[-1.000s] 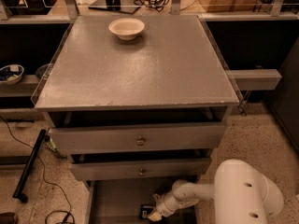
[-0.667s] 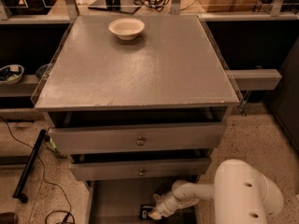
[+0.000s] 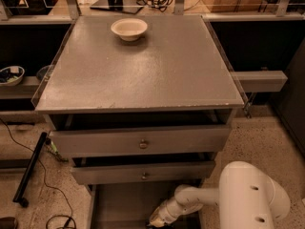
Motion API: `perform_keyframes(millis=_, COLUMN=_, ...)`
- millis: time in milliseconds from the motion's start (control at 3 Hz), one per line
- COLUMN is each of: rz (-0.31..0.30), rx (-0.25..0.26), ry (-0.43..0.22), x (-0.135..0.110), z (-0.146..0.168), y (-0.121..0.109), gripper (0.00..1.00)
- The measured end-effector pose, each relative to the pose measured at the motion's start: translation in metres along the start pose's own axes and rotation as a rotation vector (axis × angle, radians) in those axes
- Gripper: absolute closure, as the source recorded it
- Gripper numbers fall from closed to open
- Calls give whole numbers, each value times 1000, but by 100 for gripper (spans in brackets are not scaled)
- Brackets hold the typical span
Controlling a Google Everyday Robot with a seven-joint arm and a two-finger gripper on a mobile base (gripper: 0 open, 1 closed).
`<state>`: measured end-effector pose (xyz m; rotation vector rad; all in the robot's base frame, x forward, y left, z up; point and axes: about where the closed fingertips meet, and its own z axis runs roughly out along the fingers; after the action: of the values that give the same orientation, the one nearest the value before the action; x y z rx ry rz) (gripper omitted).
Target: Pick rxbar blueberry from bottom drawer and place on counter
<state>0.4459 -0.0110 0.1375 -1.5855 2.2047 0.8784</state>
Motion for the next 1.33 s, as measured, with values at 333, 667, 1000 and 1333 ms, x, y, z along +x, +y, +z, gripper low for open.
perform_keyframes(millis=333, rz=-15, rx=2, ry=-10, x=-4, z=-1, y=3, gripper=100)
perform_keyframes(millis=667, rz=-25, rx=0, ry=-15, x=-6, z=0, y=4, gripper=100)
perform_keyframes(millis=1000, rz=-29, rx=2, ry=-21, x=-8, z=1, y=5, gripper=100)
perform_keyframes(millis=1333, rz=-29, rx=2, ry=-21, x=-8, z=1, y=5, gripper=82)
